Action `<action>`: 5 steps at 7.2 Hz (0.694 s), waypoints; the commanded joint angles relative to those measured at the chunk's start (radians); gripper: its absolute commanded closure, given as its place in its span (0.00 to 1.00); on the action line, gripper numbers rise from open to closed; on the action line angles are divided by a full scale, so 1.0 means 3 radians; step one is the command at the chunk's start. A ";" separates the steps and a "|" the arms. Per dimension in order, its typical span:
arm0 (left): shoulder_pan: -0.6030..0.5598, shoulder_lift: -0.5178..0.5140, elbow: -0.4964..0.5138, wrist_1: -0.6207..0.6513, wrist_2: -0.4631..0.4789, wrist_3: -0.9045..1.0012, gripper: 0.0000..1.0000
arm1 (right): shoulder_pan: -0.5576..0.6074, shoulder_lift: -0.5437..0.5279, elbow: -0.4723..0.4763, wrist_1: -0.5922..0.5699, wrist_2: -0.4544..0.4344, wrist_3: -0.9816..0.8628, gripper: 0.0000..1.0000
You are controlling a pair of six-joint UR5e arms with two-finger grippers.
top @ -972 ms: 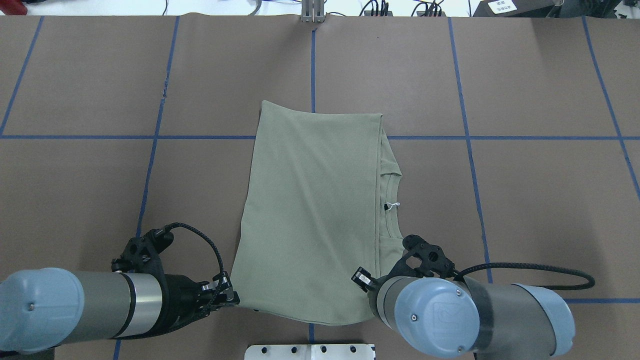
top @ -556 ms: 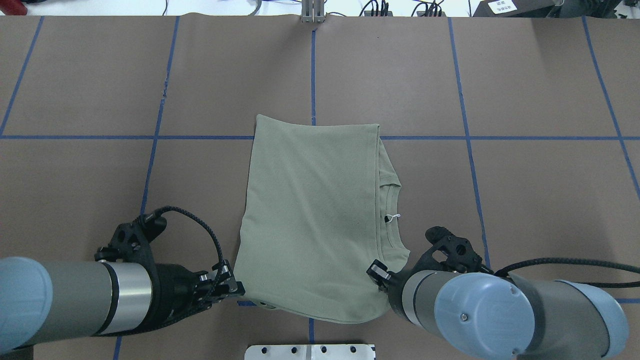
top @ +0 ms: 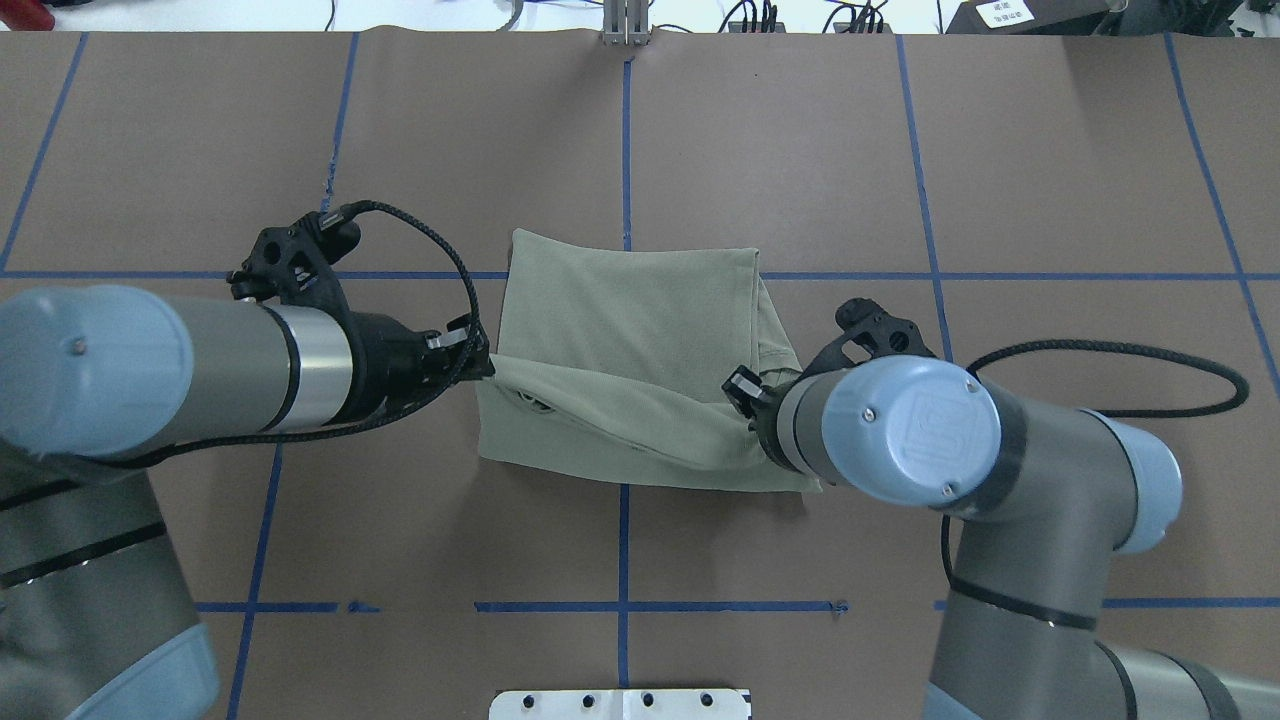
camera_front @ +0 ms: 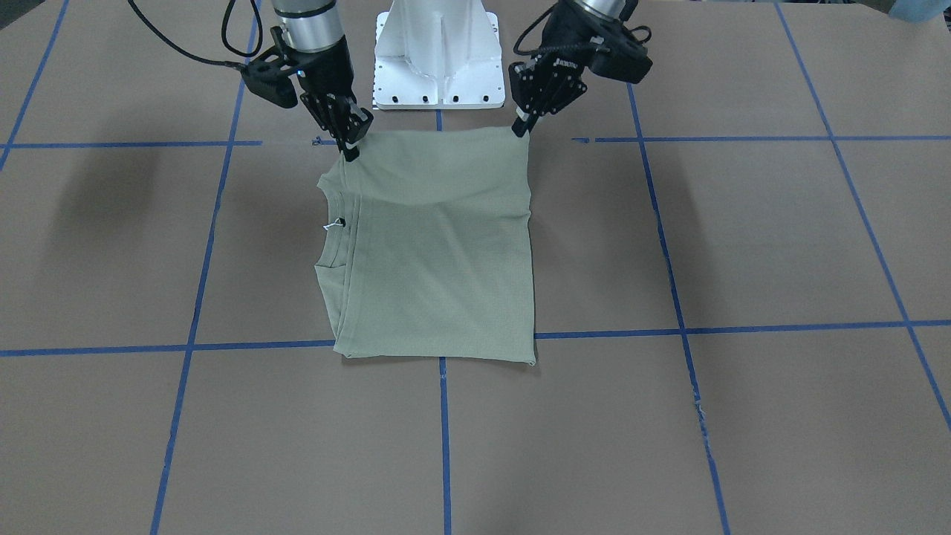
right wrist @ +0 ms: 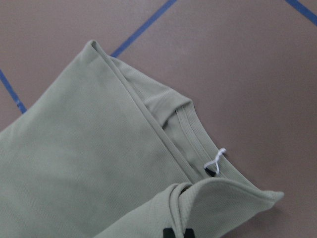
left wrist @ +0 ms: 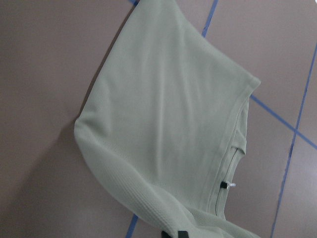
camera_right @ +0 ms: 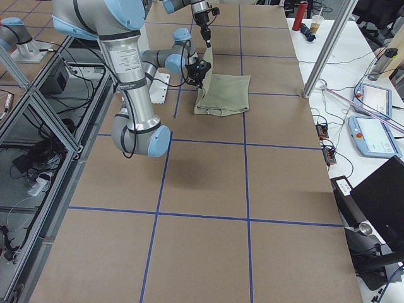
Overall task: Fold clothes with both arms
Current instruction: 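Lift the near edge with both grippers and fold it away from the robot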
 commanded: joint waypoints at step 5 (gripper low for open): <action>-0.0388 -0.0505 0.1754 -0.1215 0.0039 0.0281 1.00 | 0.0666 0.0536 -0.1580 0.0920 0.0462 -0.0816 0.85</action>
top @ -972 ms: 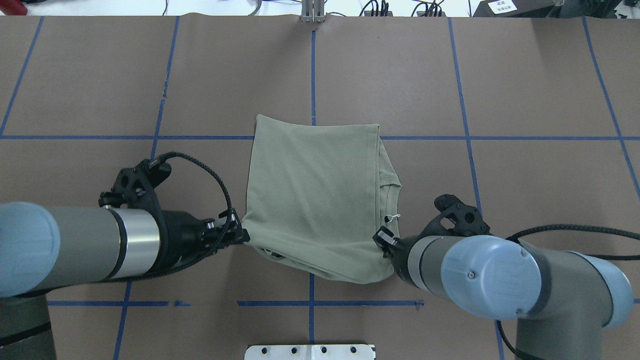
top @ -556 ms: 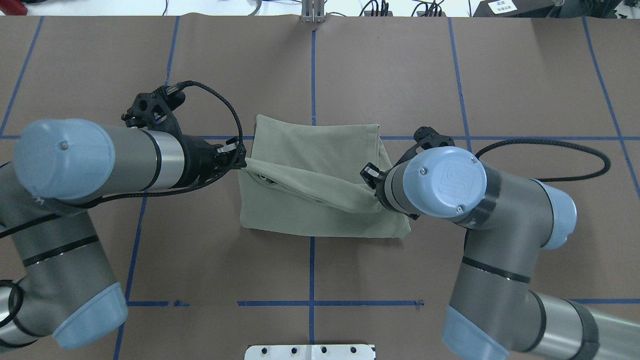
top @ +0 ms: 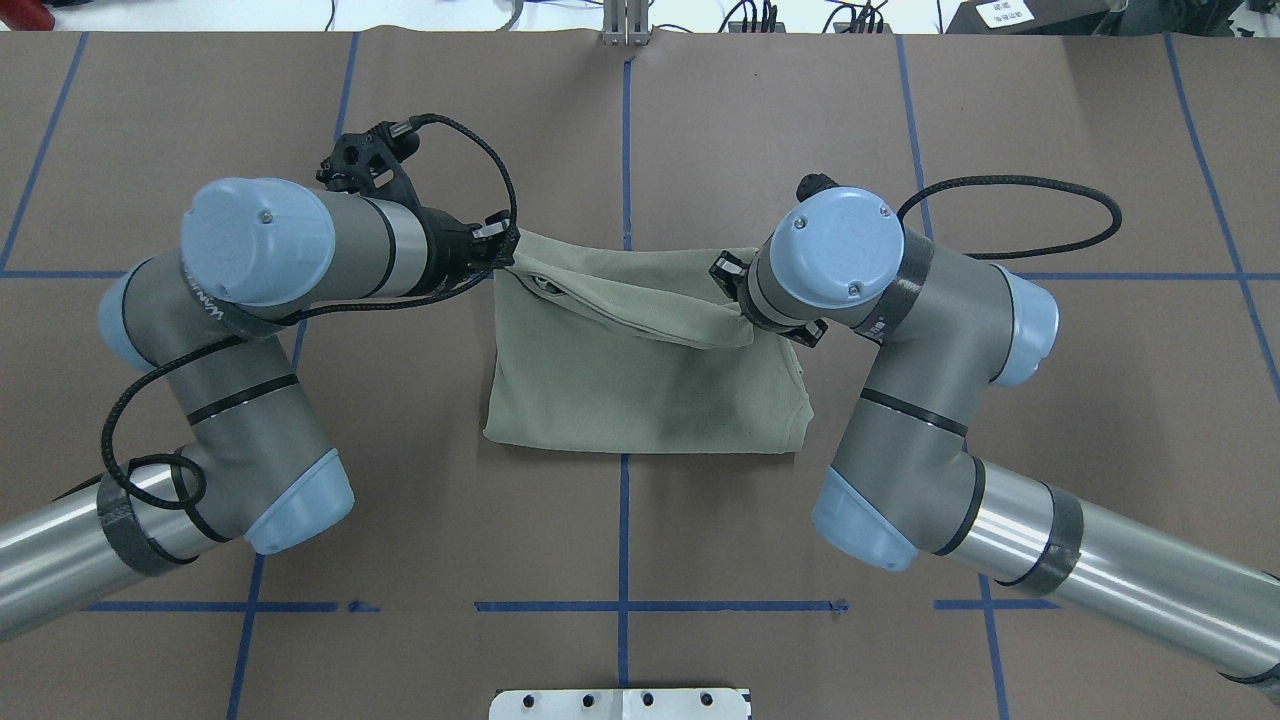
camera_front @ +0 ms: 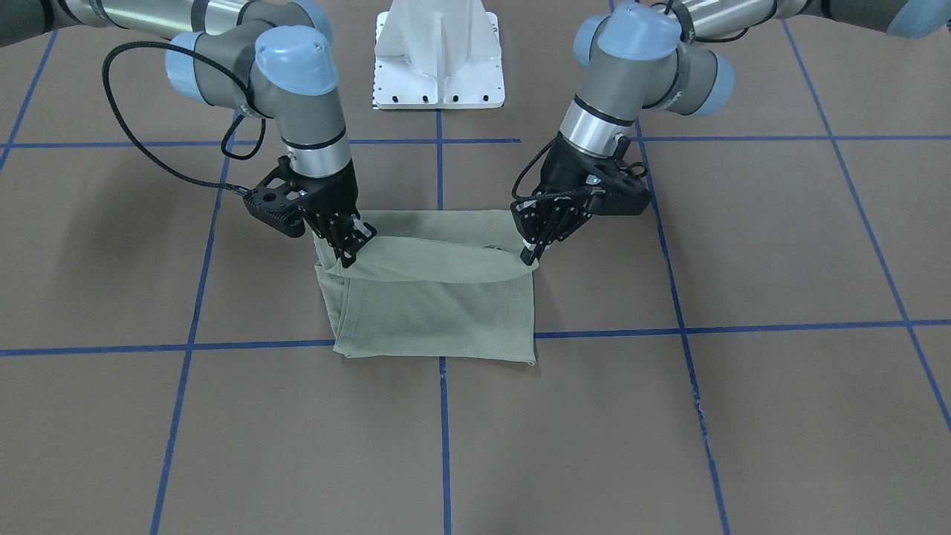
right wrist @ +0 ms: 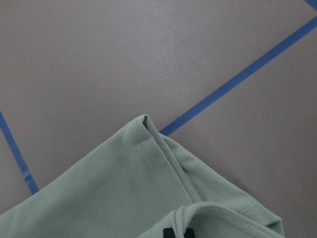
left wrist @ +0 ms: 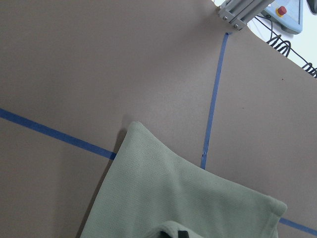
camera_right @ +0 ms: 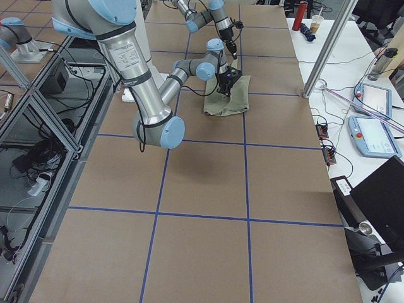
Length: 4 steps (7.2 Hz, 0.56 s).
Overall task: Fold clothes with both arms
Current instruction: 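Lift the near edge with both grippers and fold it away from the robot, then lower the edge onto the far side and open both grippers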
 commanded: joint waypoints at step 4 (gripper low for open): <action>-0.0241 -0.0692 0.1429 -0.0576 0.0452 0.0595 0.30 | 0.0749 0.0566 -0.1455 0.1086 0.0896 -0.1319 0.00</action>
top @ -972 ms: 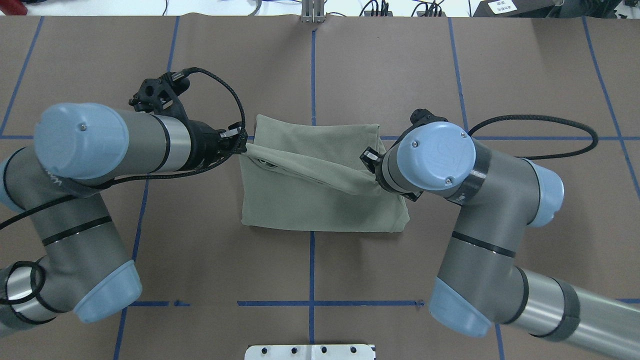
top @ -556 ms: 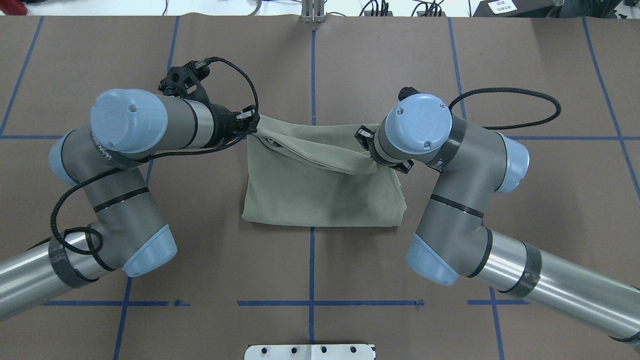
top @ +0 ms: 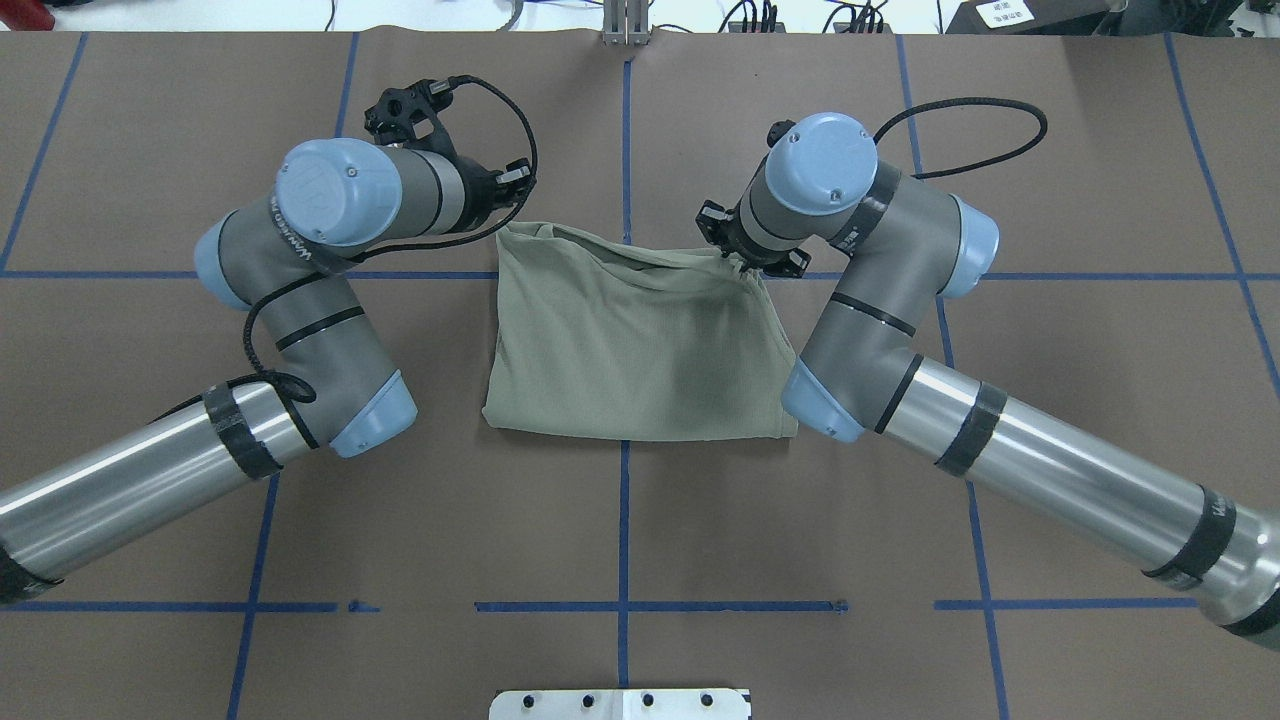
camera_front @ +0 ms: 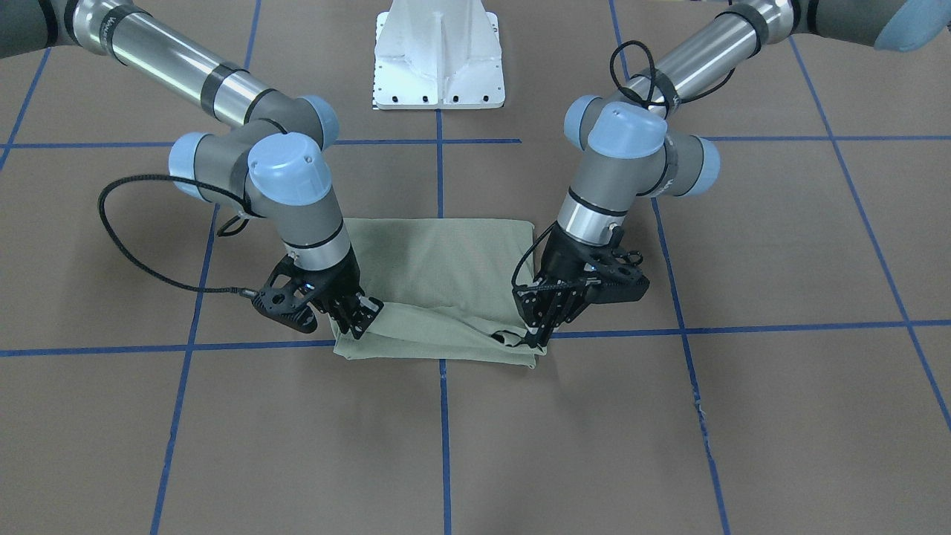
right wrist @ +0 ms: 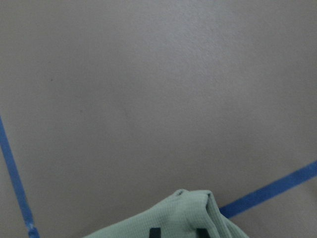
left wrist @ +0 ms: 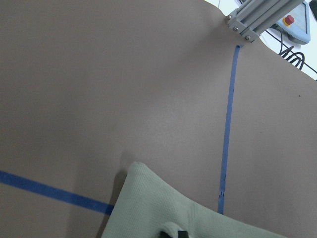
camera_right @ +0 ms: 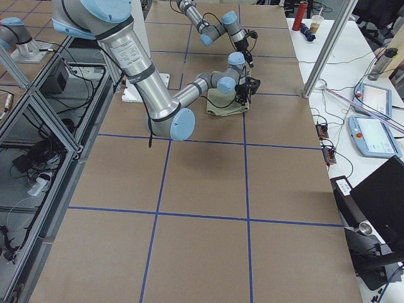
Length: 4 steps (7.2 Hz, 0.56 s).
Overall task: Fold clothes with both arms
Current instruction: 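Lower the edge onto the far side and open both grippers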
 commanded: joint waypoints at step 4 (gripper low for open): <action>-0.0500 0.0135 -0.0250 0.0009 -0.0751 0.0651 0.30 | 0.0588 -0.0267 0.0215 0.0109 0.0724 -0.0711 0.00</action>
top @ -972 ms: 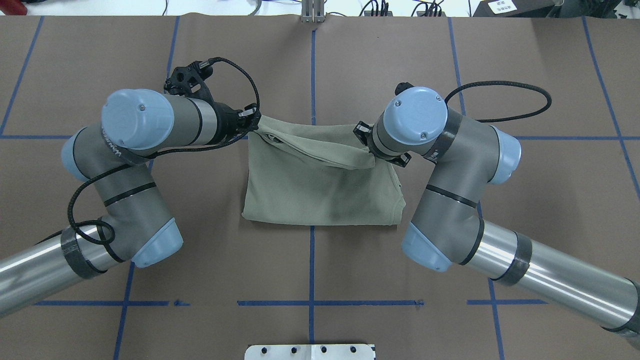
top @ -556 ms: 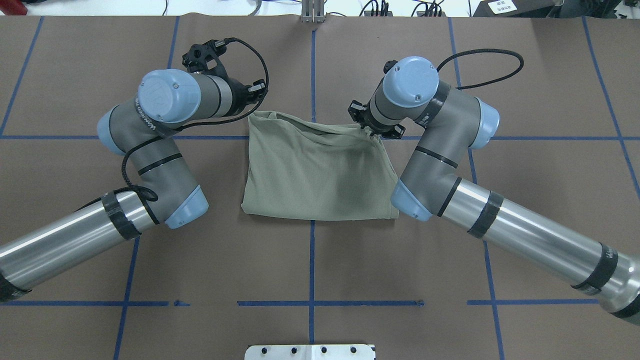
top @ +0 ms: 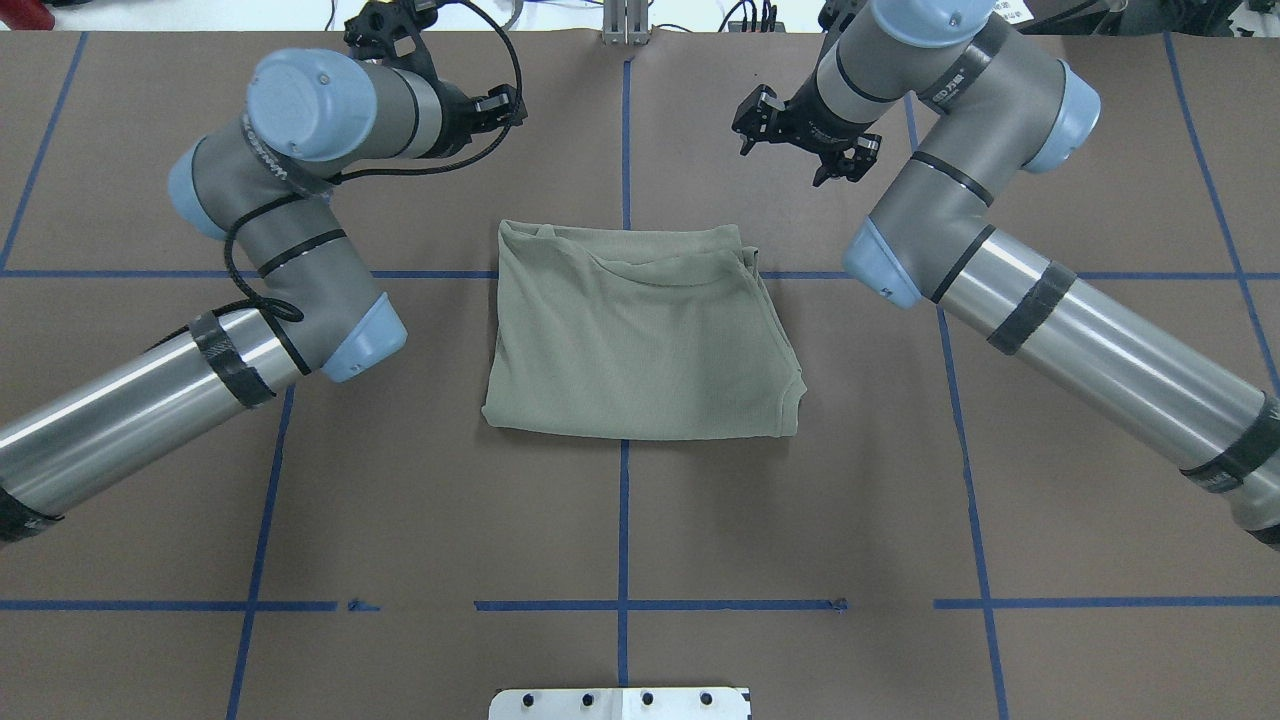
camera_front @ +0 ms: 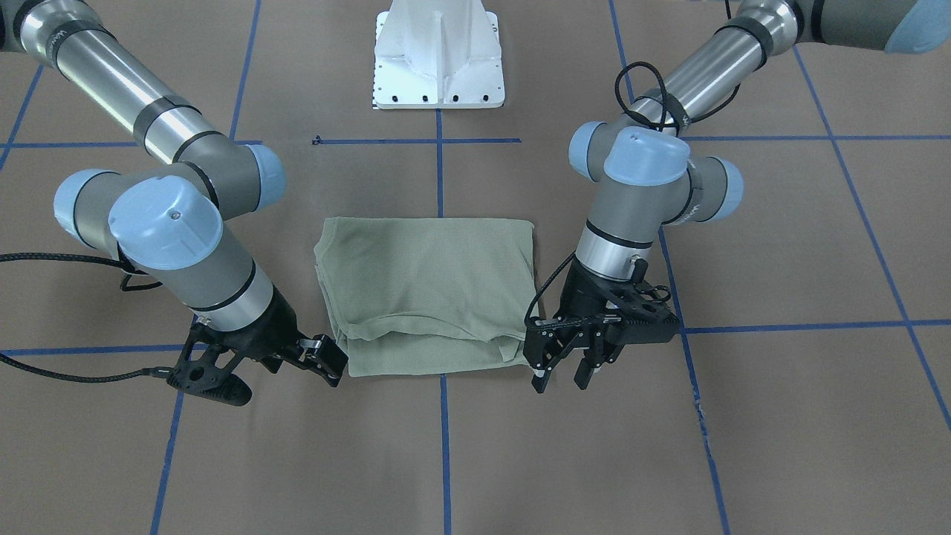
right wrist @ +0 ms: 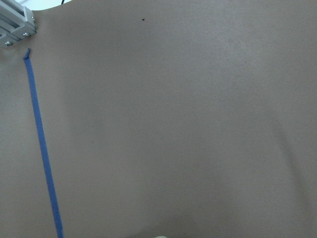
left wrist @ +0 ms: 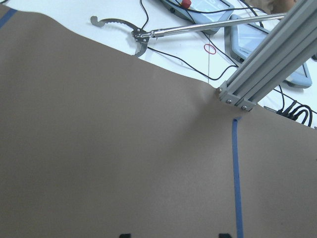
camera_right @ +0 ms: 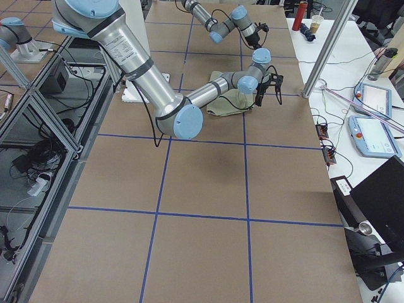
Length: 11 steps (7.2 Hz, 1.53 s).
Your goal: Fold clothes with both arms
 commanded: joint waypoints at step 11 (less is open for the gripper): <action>-0.1838 0.2105 -0.1912 0.2126 -0.1999 0.3798 0.29 | 0.1851 -0.2696 0.0993 -0.0296 0.0940 -0.3627 0.00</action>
